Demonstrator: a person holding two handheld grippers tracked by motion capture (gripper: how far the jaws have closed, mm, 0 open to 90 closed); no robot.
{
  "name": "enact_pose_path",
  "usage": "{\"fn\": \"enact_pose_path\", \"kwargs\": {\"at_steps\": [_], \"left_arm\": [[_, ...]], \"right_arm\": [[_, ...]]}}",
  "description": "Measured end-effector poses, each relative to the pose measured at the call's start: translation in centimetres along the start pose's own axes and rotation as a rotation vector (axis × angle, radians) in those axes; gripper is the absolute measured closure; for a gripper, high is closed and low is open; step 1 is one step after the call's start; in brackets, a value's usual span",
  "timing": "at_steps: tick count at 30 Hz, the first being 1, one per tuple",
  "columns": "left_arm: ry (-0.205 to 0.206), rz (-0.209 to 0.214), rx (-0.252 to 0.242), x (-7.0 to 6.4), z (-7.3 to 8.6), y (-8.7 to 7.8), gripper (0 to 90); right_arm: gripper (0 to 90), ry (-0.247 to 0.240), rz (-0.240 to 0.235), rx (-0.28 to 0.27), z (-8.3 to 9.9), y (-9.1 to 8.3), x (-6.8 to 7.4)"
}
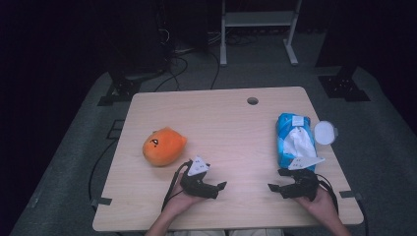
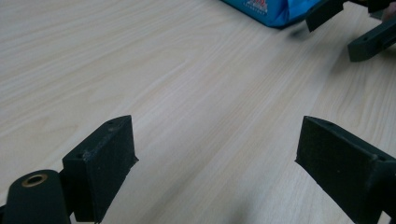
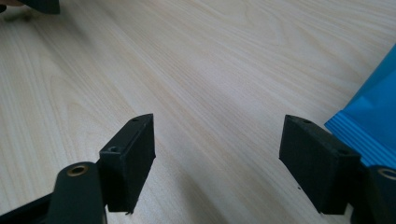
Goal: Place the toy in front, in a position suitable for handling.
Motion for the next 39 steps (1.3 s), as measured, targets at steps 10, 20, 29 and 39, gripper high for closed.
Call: {"fn": "enact_pose_path", "kwargs": {"at_steps": [10, 20, 29, 39], "left_arm": [[-0.01, -0.008, -0.092, 1.4, -3.6, -1.9, 11.5], [-0.024, -0.115, -0.203, 4.9, -6.2, -5.6, 11.6], [-0.043, -0.216, -0.276, 8.1, -7.1, -8.9, 11.8], [-0.097, -0.303, -0.316, 11.3, -6.5, -11.8, 11.8]], "right_arm": [[25.6, 0.011, 0.003, 0.002, 0.1, 0.0, -0.2], [25.6, 0.009, 0.008, 0.014, 0.3, 0.2, 0.0], [25.6, 0.007, 0.015, 0.016, 0.4, 0.1, -0.1], [25.6, 0.003, 0.015, 0.023, 0.4, 0.2, 0.0]]}}
Point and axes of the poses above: each handheld gripper's, and its own axes: y roughly forward along the jaws, z roughly out of its underside, x roughly to its left, the point moved 10 cm from there along y, roughly forward along the jaws, and after that the axes turned 5 degrees about -x, right-handed, at the moved point
